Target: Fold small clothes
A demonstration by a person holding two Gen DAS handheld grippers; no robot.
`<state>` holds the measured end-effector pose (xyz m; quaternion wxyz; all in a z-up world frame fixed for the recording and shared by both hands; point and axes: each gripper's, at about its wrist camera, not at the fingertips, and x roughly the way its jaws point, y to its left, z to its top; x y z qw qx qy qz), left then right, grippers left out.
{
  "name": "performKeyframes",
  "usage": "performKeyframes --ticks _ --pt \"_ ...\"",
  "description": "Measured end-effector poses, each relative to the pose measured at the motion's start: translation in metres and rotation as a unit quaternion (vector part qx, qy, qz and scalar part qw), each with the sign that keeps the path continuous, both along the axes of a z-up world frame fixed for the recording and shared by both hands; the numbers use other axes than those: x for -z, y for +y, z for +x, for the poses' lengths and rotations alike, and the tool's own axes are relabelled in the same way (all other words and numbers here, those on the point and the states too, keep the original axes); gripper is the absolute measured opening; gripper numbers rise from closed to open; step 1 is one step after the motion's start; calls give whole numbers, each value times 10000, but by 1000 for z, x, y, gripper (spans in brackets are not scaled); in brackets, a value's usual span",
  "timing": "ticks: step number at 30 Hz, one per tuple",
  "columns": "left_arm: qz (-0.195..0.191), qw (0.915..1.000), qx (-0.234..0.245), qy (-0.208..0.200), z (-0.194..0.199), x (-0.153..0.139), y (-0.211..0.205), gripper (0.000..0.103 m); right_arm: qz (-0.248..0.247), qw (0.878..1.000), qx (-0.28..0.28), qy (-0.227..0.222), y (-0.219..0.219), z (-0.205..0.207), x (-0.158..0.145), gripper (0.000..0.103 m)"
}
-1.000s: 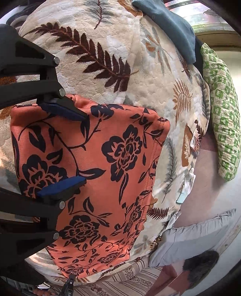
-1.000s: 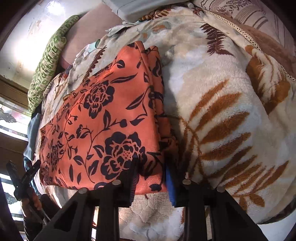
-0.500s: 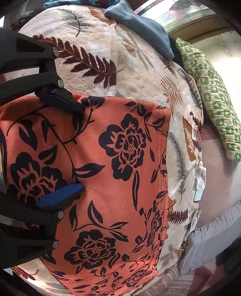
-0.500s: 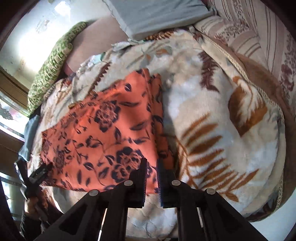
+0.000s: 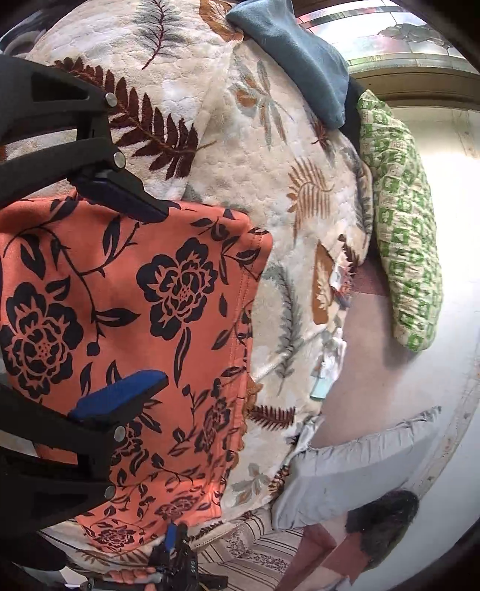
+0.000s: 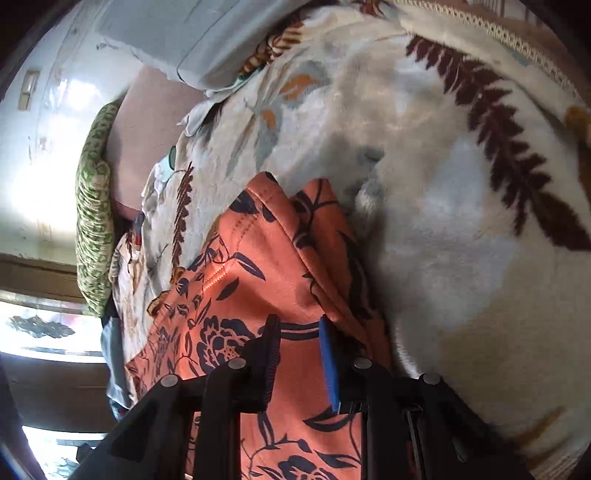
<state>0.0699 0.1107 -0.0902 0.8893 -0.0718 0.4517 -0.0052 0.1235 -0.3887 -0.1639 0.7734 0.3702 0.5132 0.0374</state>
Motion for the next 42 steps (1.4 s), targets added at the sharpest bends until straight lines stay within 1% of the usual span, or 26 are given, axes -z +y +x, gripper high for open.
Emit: performKeyframes --ticks 2,3,4,5,7,8,9,10,11,12,13,14,15,16,20,23,25,27,29,30,32,34,37,38,40,42 --pt "446 9961 63 753 18 42 -7 83 -220 9996 -154 -132 12 2 -17 34" --pt "681 9961 123 542 16 46 -12 87 -199 9989 -304 -308 20 3 -28 49" --pt "864 9955 180 357 14 43 -18 87 -183 9972 -483 -542 30 7 -40 66" --pt "934 9945 203 424 16 42 -21 87 -233 9948 -634 -765 37 13 -51 70" --pt "683 9964 108 486 21 41 -14 87 -321 9909 -851 -995 46 32 -57 72" --pt "540 9971 70 536 22 39 -10 87 -384 9914 -881 -884 44 44 -47 72" --pt "427 9975 69 561 22 36 -8 87 -566 9933 -784 -636 33 57 -30 72" --pt "332 9980 62 529 19 29 -4 87 -710 9954 -550 -328 20 67 -8 62" --pt "203 9990 29 394 14 20 -1 87 -292 9986 -241 -379 3 68 5 56" --pt "78 9998 -50 201 6 9 4 87 149 9983 123 -554 -12 60 4 55" --pt "-44 9999 -126 73 0 2 8 87 417 9961 371 -690 -20 51 -2 59" --pt "-197 9997 -170 35 -5 -3 12 87 373 9945 470 -862 -24 40 -12 64" --pt "-362 9991 -208 16 -10 -8 15 87 172 9941 473 -959 -24 28 -22 75" --pt "-502 9984 -254 -20 -14 -11 18 87 86 9939 420 -1016 -23 17 -30 76" --pt "-865 9954 -384 -177 -36 -26 24 87 362 9939 129 -1033 -24 -49 -45 76" --pt "-915 9947 -403 -260 -51 -33 21 87 738 9906 338 -1104 -22 -109 -39 77" --pt "-905 9947 -435 -226 -57 -33 21 87 1283 9834 643 -1108 -20 -149 -25 79" --pt "-935 9945 -452 -114 -62 -30 23 87 1617 9763 996 -1036 -12 -183 -11 81" --pt "-903 9944 -555 -16 -68 -28 29 87 1796 9764 759 -925 3 -194 -3 81" --pt "-894 9940 -623 -4 -72 -29 32 87 1787 9779 605 -906 13 -194 -5 81" --pt "-873 9931 -780 -48 -84 -30 40 87 1821 9770 320 -1063 30 -185 -16 81" --pt "-885 9921 -892 -68 -95 -31 48 87 1871 9752 -133 -1179 56 -162 -31 81" --pt "-906 9906 -1027 -48 -107 -29 59 87 1932 9682 -965 -1260 112 -119 -49 81" --pt "-916 9903 -1046 -45 -110 -28 62 87 1962 9664 -1158 -1192 132 -103 -50 81" --pt "-935 9894 -1105 -62 -114 -28 67 87 2396 9511 -1665 -1018 176 -67 -46 82" --pt "-974 9887 -1133 -98 -117 -27 72 87 2517 9479 -1779 -803 213 -34 -38 82"
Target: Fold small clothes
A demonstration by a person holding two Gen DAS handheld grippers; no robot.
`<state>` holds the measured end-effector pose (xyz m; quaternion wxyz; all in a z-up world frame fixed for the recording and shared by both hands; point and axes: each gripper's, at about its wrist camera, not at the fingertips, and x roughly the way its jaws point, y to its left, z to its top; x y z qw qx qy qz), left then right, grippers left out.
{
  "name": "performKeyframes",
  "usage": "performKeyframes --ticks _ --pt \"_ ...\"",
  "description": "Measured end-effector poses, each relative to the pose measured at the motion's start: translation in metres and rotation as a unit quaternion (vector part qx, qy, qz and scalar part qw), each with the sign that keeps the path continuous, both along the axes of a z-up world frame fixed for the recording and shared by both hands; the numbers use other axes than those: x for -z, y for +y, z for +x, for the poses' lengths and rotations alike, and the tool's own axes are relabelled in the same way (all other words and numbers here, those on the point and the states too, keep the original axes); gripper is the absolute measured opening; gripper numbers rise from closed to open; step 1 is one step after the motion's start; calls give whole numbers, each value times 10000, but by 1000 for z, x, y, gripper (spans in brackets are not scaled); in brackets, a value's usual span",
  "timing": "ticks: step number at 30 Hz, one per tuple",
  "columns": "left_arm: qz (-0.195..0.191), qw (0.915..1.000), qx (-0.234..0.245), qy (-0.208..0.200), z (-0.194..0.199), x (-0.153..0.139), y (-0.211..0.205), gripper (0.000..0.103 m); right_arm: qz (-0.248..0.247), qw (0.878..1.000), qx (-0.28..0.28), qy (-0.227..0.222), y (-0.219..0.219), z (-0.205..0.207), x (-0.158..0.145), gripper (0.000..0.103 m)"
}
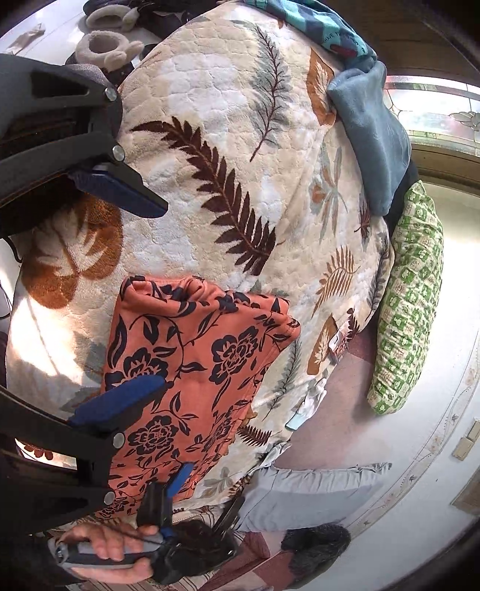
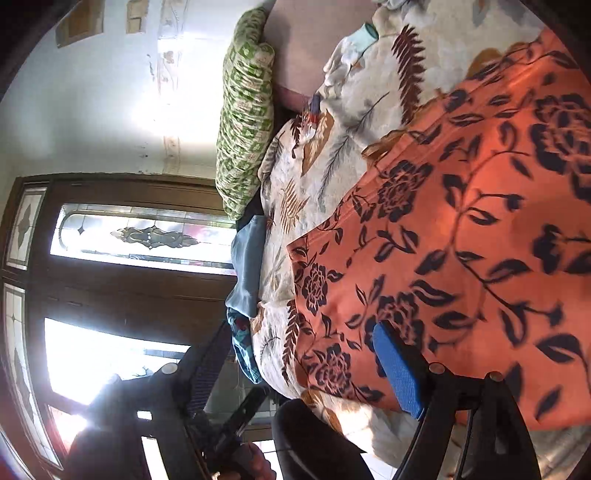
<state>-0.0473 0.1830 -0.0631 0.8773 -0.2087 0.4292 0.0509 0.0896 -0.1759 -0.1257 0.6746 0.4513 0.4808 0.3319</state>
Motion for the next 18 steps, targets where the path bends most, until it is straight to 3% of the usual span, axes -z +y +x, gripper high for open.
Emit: performKeyframes --ticks 2,5,7,8,12,14,16,18 --pt "-56 10000 0 14 2 3 4 87 61 9995 -274 154 33 34 14 81" --pt "-136 9999 19 64 9 10 8 87 -101 9968 -269 750 59 72 58 81" --pt "-167 9999 25 28 11 13 9 87 -158 9946 96 1018 58 80 76 70" --pt "-176 9998 6 8 13 15 10 87 -79 9951 122 980 57 78 69 71" --pt "-305 9994 135 17 28 21 5 87 -142 9993 -324 137 70 84 29 79" --pt "-135 9993 348 75 37 27 -4 87 -572 9977 -200 300 72 103 45 82" --pt "287 9973 468 480 47 44 -12 87 -474 9959 62 772 68 114 65 78" --pt "446 9938 555 850 52 62 -16 87 -290 9984 -145 453 64 110 43 78"
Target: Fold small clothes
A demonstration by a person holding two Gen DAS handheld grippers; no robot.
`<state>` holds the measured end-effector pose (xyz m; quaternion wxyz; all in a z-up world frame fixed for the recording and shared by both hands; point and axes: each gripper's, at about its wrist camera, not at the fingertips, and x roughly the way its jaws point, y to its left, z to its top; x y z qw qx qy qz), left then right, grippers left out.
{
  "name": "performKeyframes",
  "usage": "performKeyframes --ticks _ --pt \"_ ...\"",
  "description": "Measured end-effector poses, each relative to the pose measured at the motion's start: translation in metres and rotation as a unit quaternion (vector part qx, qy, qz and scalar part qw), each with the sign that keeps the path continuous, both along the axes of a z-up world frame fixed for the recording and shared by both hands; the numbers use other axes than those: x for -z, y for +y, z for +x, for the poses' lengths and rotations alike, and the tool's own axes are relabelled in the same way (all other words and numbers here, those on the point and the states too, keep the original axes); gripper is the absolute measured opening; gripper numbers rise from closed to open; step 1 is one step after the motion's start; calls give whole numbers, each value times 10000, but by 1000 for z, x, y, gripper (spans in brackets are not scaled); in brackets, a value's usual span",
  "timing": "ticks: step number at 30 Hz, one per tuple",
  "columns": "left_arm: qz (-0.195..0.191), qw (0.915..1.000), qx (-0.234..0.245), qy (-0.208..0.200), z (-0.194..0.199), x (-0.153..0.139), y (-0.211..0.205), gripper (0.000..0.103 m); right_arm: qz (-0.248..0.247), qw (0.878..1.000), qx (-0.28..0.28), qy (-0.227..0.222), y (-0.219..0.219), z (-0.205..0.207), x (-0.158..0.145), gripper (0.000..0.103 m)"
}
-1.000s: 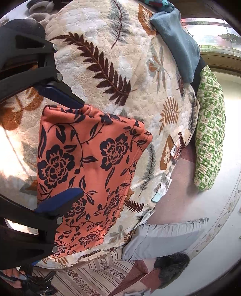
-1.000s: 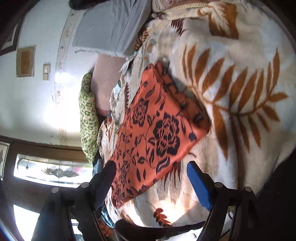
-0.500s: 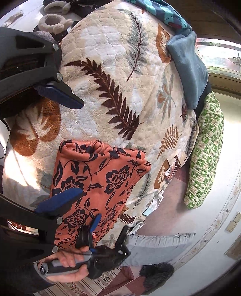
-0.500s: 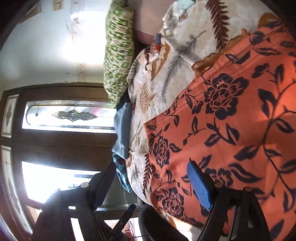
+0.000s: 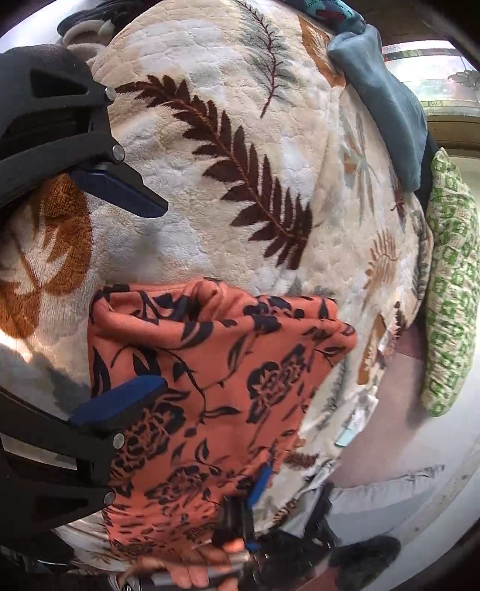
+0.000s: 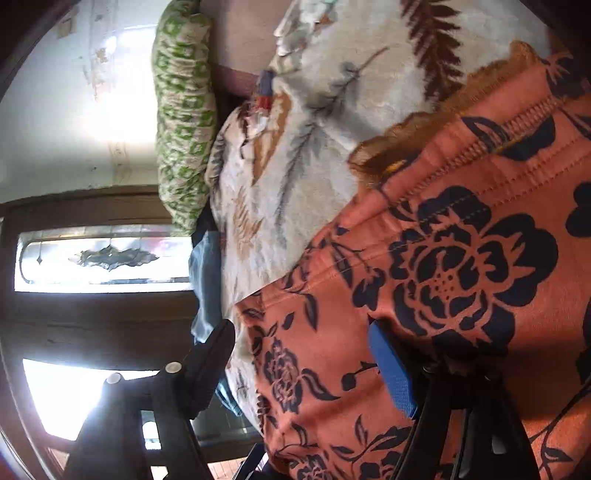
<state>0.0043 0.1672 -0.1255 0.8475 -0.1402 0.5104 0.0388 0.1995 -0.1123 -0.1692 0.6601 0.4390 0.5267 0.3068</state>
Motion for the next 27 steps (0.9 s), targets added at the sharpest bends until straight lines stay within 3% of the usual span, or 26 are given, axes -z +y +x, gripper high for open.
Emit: performKeyframes --ticks 2,4,5,7,8,9,10,13,16,22,27 --pt "31 10000 -42 -10 -3 0 -2 87 -110 9987 -32 -493 -20 -13 -26 78" --pt "-81 9999 0 -146 -7 -9 -6 87 -94 9975 255 -645 -61 -24 -33 78" --pt "-100 9997 32 -213 -8 -16 -8 87 -310 9959 571 -621 -86 -27 -30 78" --pt "-11 9993 139 -351 -9 -30 -16 87 -766 9881 1301 -283 -141 -28 -8 78" --pt "54 9989 194 -416 -10 -37 -21 87 -682 9851 1577 63 -165 -28 10 74" --pt "99 9985 234 -478 -9 -43 -24 87 -108 9831 1794 342 -185 -32 23 66" --pt "111 9981 282 -542 -9 -49 -28 87 156 9808 1897 421 -197 -39 22 69" --pt "121 9967 450 -657 -4 -62 -44 87 -40 9845 1714 -365 -214 -70 -19 77" --pt "165 9951 692 -686 2 -68 -65 87 40 9825 1818 -392 -231 -122 -26 77" --pt "124 9932 967 -633 26 -69 -106 87 -50 9777 2097 -79 -257 -234 -5 77" --pt "-58 9933 1080 -411 46 -58 -129 87 -17 9684 2458 424 -272 -252 27 79"
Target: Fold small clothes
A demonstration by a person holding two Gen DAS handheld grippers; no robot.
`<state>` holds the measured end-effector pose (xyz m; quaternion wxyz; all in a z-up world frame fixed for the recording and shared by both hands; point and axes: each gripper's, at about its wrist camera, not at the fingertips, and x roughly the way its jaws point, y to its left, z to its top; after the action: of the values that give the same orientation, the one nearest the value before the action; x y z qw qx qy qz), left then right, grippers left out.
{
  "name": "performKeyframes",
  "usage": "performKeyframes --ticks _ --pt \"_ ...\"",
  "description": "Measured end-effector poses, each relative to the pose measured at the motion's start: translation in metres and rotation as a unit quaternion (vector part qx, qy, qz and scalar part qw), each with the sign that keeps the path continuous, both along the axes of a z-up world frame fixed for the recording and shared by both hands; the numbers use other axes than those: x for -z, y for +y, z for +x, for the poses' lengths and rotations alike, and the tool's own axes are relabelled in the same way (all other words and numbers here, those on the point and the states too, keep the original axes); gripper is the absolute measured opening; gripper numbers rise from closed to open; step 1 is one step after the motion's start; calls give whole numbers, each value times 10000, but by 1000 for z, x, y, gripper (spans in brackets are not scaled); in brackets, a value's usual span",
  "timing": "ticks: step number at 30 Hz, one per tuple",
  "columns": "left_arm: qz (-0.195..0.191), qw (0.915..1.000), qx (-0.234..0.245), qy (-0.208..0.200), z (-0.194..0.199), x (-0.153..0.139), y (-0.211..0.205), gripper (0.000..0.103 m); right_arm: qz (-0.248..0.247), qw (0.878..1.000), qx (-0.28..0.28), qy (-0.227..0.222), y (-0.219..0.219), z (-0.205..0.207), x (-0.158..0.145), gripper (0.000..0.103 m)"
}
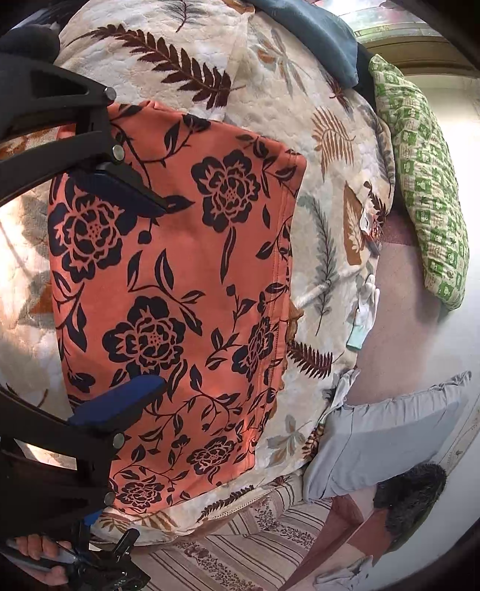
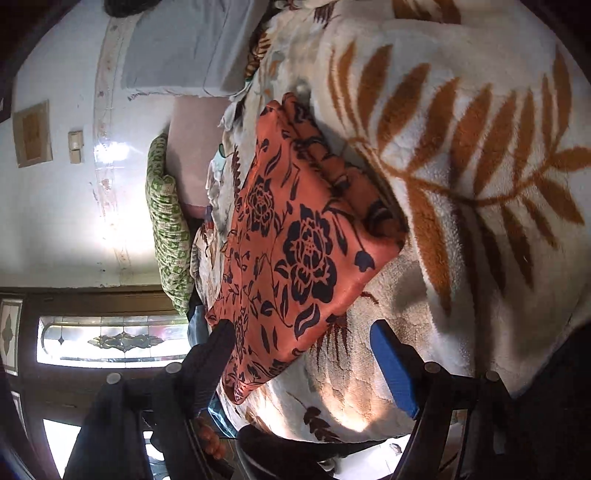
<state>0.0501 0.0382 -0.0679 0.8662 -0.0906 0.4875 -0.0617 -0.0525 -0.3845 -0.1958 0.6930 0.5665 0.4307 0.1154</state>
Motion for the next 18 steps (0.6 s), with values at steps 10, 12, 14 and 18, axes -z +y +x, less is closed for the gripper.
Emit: performKeyframes --ticks 10,12,14,18 --pt "-347 9988 -348 15 -2 7 21 87 -150 9980 580 219 -17 31 7 78" --pt "-431 9983 -350 -160 -2 3 18 87 -400 9977 539 117 -14 34 -3 66" --pt "-340 9987 -282 -240 2 4 10 87 -589 9966 581 63 -10 36 -15 50" --pt "483 9975 -126 497 23 41 -12 87 -986 9927 500 472 -11 46 -9 52"
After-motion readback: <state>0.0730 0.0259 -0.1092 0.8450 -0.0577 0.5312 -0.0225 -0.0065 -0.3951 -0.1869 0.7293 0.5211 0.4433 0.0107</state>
